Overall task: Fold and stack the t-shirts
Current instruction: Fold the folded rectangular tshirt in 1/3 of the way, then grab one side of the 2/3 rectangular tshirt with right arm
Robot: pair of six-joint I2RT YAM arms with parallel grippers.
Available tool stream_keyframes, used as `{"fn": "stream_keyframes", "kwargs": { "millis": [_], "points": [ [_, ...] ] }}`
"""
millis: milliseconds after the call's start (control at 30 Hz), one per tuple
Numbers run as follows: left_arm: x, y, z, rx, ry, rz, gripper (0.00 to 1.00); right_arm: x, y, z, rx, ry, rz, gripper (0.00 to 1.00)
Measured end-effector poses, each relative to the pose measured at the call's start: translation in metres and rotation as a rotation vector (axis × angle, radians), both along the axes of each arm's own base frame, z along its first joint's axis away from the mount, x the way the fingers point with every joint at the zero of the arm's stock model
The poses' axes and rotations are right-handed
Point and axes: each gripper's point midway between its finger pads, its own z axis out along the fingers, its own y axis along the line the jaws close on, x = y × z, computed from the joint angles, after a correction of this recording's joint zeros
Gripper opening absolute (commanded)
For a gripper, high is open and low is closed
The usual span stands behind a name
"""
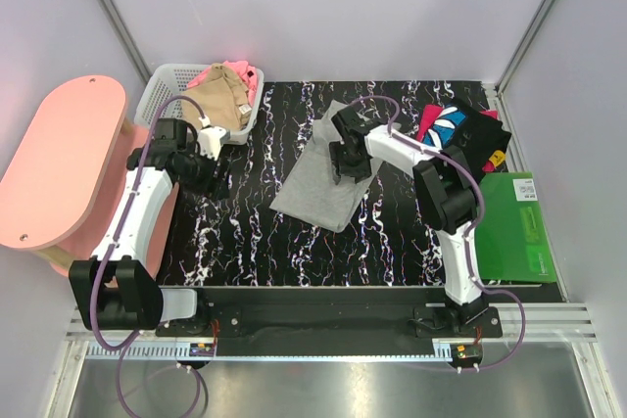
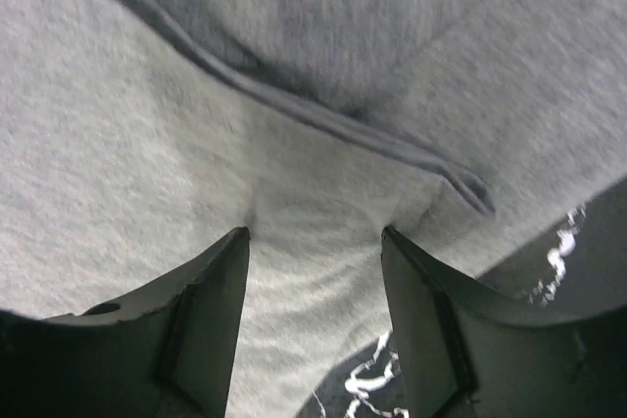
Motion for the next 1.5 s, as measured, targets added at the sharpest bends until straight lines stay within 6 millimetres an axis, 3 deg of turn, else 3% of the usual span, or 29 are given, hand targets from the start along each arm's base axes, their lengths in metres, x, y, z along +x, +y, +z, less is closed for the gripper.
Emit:
{"fn": "stream_keyframes", "kwargs": {
  "millis": [133,200,300,367,433,500,567,633,733,833,1267,1500],
  "points": [
    [-0.003,0.001,-0.002,0.007,0.004,0.004,0.7,-0.009,-0.004,0.024,-0.005,-0.023,0.0,0.68],
    [-0.003,0.002,0.0,0.01,-0.003,0.006,0.7,-0.013,0.002,0.054,-0.006,-0.093,0.029,0.7],
    [-0.003,0.003,0.002,0.012,-0.011,0.009,0.7,-0.036,0.031,0.103,-0.016,-0.241,0.152,0.74],
    [-0.003,0.003,0.002,0.012,-0.012,0.014,0.7,-0.067,0.063,0.124,-0.05,-0.339,0.281,0.75],
    [-0.002,0.005,0.002,0.01,-0.009,0.028,0.7,-0.105,0.094,0.125,-0.111,-0.411,0.425,0.77],
    [-0.001,0.008,0.002,0.008,-0.007,0.054,0.7,-0.142,0.114,0.109,-0.187,-0.435,0.555,0.79],
    [0.001,0.013,0.002,0.011,-0.002,0.084,0.7,-0.17,0.121,0.082,-0.289,-0.432,0.657,0.8],
    [0.006,0.017,0.002,0.017,0.003,0.107,0.69,-0.181,0.118,0.054,-0.392,-0.413,0.714,0.8],
    [0.01,0.02,-0.001,0.026,0.01,0.129,0.7,-0.176,0.104,0.025,-0.534,-0.4,0.734,0.8],
    [0.011,0.021,-0.001,0.029,0.009,0.136,0.69,-0.166,0.094,0.012,-0.638,-0.415,0.734,0.79],
    [0.011,0.022,-0.001,0.035,0.007,0.141,0.69,-0.134,0.09,0.012,-0.868,-0.542,0.713,0.76],
    [0.011,0.023,-0.001,0.038,0.006,0.143,0.69,-0.114,0.081,0.009,-0.855,-0.537,0.645,0.66]
  ]
}}
